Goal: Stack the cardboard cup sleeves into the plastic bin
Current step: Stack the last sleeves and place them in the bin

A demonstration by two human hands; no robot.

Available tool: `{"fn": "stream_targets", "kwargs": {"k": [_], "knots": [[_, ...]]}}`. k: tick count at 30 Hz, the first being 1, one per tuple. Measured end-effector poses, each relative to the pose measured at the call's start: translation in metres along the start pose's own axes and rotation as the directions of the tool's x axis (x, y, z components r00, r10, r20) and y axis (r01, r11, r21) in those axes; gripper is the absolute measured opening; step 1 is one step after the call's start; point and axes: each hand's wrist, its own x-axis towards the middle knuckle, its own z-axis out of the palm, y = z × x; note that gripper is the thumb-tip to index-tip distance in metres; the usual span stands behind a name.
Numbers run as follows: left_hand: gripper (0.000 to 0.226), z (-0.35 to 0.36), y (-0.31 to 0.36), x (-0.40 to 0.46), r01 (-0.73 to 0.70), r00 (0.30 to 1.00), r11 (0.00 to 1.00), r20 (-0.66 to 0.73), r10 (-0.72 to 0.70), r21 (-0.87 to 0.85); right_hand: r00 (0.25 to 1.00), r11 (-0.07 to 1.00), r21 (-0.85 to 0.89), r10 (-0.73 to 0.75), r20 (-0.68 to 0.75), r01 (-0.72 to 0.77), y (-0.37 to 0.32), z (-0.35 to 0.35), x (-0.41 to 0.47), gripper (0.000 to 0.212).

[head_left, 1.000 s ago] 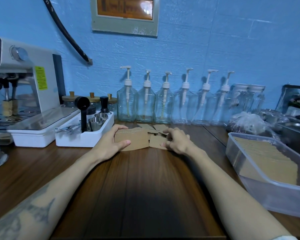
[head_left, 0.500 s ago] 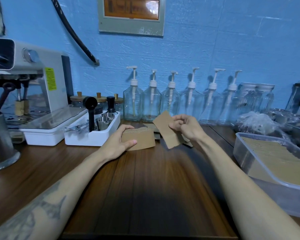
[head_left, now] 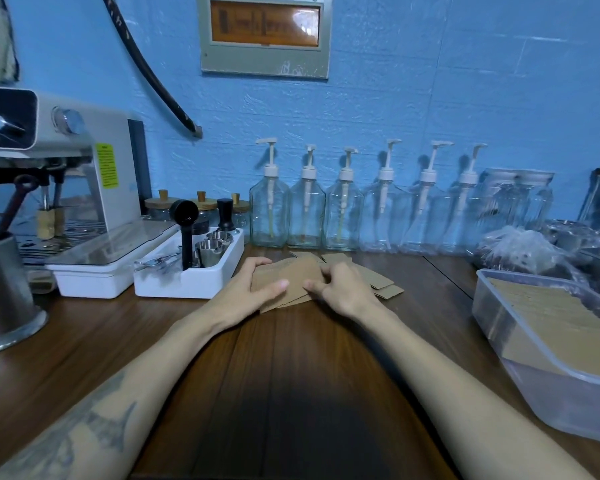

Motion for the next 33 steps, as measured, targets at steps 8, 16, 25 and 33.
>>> {"fn": "stream_targets", "kwargs": {"k": [8,16,25,33], "knots": [[0.051,0.0,-0.006,0.004,-0.127,0.992,0.992,-0.004,0.127,-0.006,0.975,0.972,-0.084,-0.216,0.048,0.22,-0.003,0.005,-0.001,0.089],[0.048,0.001,-0.004,0.004,-0.146,0.989,0.989,-0.014,0.147,0.025,0.941,0.917,-0.213,-0.323,0.101,0.338,-0.005,0.013,0.002,0.06],[0.044,0.001,-0.007,0.006,-0.123,0.992,0.992,-0.029,0.123,-0.002,0.96,0.945,-0.169,-0.275,0.043,0.279,0.005,-0.003,0.003,0.056],[0.044,-0.001,-0.01,0.007,-0.092,0.994,0.995,-0.052,0.093,0.029,0.992,0.933,-0.354,0.02,-0.126,-0.063,0.059,-0.031,0.011,0.044]]}}
